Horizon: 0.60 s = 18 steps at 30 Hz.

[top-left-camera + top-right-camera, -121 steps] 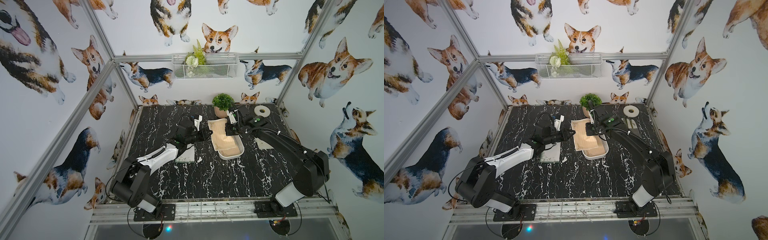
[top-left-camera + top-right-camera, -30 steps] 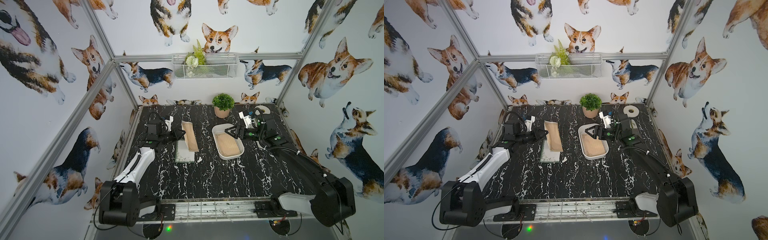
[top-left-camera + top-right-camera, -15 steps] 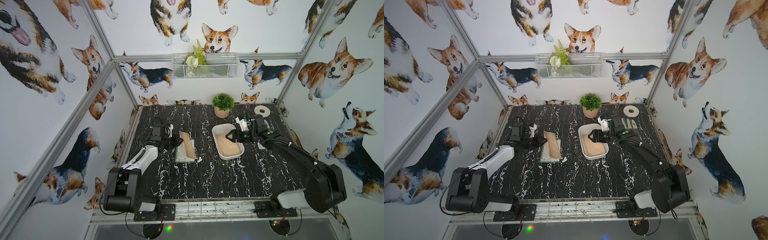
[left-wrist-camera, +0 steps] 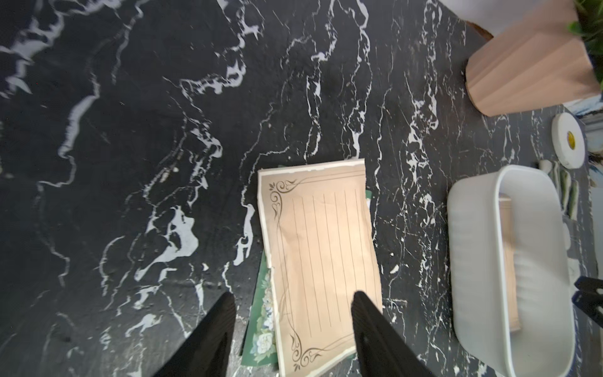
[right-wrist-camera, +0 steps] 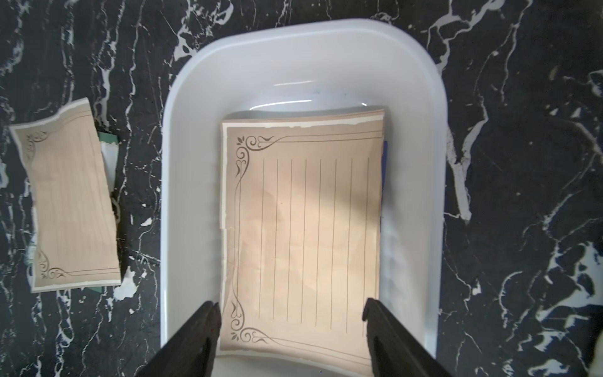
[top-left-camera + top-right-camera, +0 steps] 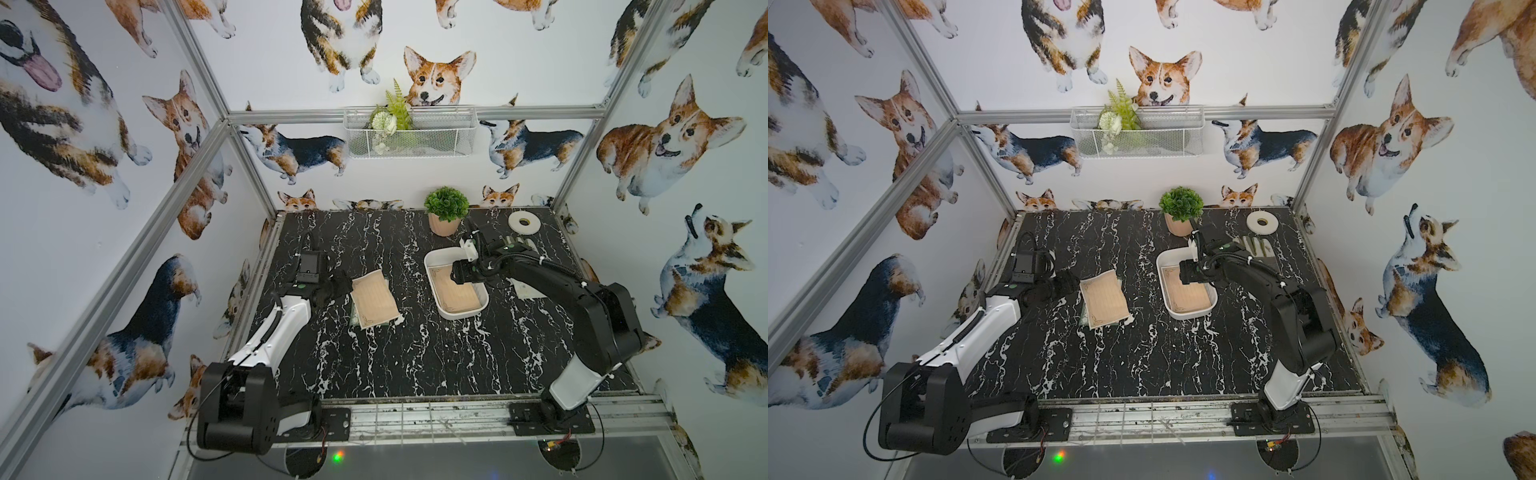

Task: Take out the stationery paper from the storage box
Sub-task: Place the stationery paper at the center of the board, then pick up the stationery paper from the storage box.

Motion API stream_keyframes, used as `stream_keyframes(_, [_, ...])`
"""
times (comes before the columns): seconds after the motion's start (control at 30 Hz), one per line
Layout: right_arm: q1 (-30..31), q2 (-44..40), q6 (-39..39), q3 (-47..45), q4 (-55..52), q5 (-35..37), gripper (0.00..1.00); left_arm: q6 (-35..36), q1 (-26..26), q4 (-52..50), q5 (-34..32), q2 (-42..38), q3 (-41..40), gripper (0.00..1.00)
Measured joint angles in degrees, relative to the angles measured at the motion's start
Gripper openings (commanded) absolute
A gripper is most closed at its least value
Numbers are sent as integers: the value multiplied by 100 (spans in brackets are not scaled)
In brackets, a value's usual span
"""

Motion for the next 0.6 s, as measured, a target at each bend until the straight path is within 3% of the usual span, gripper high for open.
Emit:
stream_keyframes(0.2, [107,463,-131,291,-190,417,76,-15,0,-66,-415,-240,-101,62])
stream_keyframes(0.6, [402,1108,-177,485,-323,1370,79,-22,0,-83,-474,-212,-153,62])
